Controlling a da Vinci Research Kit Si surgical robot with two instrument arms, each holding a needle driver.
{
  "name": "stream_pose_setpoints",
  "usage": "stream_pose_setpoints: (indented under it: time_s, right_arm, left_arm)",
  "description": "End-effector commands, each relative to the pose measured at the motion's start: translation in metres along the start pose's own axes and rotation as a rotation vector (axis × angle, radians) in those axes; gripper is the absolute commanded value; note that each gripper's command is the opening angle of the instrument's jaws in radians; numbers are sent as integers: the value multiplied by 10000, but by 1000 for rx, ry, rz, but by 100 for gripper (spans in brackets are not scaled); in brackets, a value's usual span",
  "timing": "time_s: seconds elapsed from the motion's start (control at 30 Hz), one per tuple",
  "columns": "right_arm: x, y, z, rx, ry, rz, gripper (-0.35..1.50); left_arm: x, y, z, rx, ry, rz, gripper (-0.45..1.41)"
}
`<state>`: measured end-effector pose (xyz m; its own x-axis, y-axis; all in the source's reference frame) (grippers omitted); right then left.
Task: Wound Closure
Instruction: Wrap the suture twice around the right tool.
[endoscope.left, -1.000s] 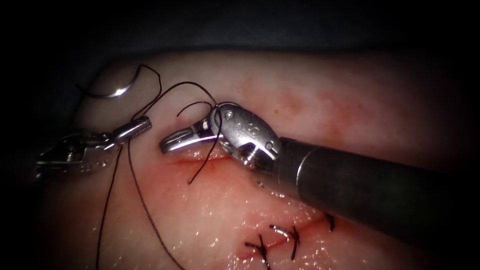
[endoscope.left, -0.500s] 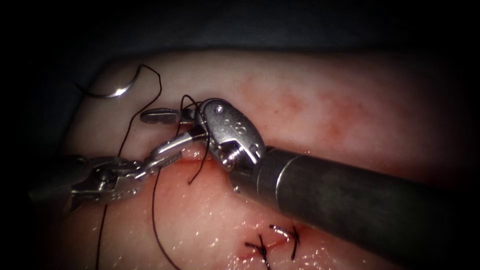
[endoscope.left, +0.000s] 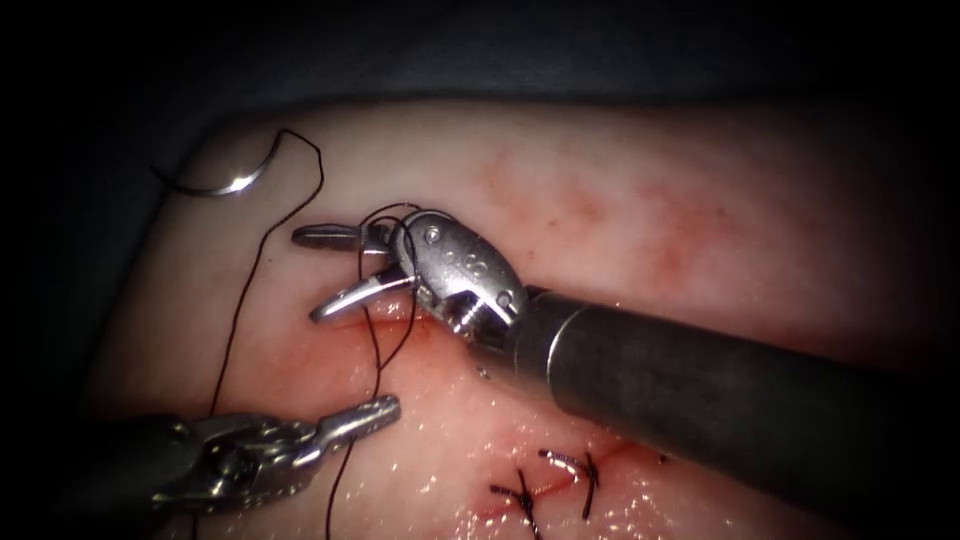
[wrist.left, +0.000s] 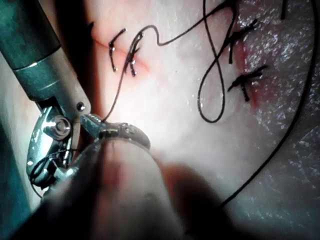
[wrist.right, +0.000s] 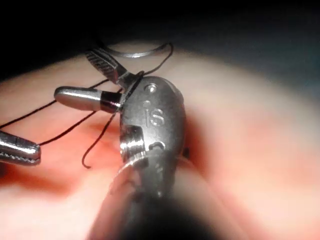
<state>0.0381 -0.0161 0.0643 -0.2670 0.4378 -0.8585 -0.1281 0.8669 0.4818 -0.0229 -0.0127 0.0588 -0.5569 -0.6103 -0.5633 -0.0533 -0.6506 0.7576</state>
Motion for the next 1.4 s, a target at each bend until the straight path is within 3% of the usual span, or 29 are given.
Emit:
stream_pose_setpoints:
  time_s: [0.03,0.47,0.63,0.83,1.13,1.33,1.4]
  right_arm:
    - [-8,0,7,-7,-5,-7,135]
    - [-37,-30,-3,51,1,-43,133]
    - [-38,-40,-2,107,-37,-57,128]
    - [-38,-45,-7,146,-25,-58,126]
    - [-23,-45,-19,214,-6,10,109]
    - [-13,-38,-19,211,134,129,108]
    - [-12,-33,-23,198,180,158,94]
  left_arm:
    - [-2,-5,9,4,7,-8,-45]
    - [-43,-62,-11,19,60,-29,-45]
    - [-66,-68,-2,8,90,-53,-45]
    - [-98,-71,13,-16,120,-80,-45]
    - [-149,-28,32,-132,174,-124,-45]
    - [-164,8,37,-163,192,-170,-45]
    - [-166,21,36,-163,194,-184,-45]
